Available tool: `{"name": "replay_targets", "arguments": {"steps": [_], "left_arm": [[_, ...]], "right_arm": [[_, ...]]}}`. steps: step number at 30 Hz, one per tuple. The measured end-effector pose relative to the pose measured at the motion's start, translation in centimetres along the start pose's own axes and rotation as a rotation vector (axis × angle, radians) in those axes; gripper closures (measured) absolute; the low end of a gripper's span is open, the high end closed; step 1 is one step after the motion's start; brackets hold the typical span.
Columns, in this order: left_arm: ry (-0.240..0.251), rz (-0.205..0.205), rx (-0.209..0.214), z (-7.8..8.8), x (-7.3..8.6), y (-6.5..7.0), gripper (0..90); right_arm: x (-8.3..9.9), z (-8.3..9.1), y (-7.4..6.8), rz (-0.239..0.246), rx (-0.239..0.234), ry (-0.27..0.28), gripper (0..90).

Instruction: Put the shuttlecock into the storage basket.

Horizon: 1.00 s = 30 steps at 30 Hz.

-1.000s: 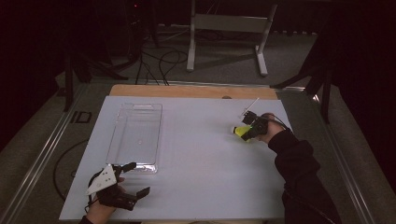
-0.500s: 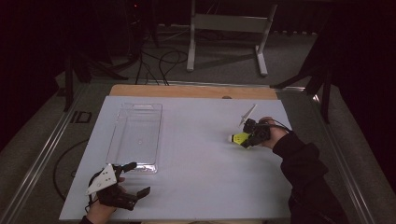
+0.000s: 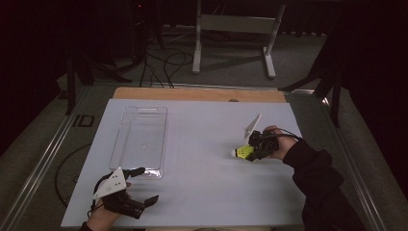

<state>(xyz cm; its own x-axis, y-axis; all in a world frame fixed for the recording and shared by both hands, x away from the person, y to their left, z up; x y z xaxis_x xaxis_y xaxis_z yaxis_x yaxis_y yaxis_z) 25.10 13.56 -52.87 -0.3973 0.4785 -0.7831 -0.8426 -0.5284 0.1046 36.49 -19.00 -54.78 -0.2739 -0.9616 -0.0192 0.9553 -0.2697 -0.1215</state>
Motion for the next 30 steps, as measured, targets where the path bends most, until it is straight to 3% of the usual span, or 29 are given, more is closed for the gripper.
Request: {"name": "replay_targets", "arguments": {"steps": [4,9,16,22,30], "left_arm": [[-0.071,-0.037,-0.02,0.4,-0.7,0.1,0.3],[-0.147,-0.071,-0.013,0.7,-1.7,0.0,0.3],[-0.237,-0.116,0.022,0.5,-3.7,-0.1,0.3],[-0.272,-0.147,0.056,0.2,-5.8,-0.1,0.3],[-0.4,-0.165,0.066,0.0,-7.9,-0.4,0.3]], "right_arm": [[0.0,0.0,-1.3,0.032,-0.007,-0.015,90.0],[-0.3,0.6,-2.7,0.062,-0.014,0.018,90.0],[-0.7,1.1,-3.7,0.093,-0.013,0.042,90.0],[-1.0,1.5,-4.4,0.106,-0.018,0.059,90.0],[-1.3,2.1,-4.8,0.117,-0.002,0.067,90.0]]}}
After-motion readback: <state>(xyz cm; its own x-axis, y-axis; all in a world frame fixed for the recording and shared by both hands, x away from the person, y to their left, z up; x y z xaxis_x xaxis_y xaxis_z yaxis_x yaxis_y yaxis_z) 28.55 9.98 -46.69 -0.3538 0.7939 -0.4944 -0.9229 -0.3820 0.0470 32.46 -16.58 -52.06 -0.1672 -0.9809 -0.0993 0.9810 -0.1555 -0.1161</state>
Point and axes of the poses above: each handheld gripper's, and its own axes: z roughly backward along the jaws, x roughly out of its underside, y roughly to its right, the point moved 10 cm from there along -z, roughly forward along the jaws, and after that the axes turned 14 degrees about -y, right-handed, at the moved point
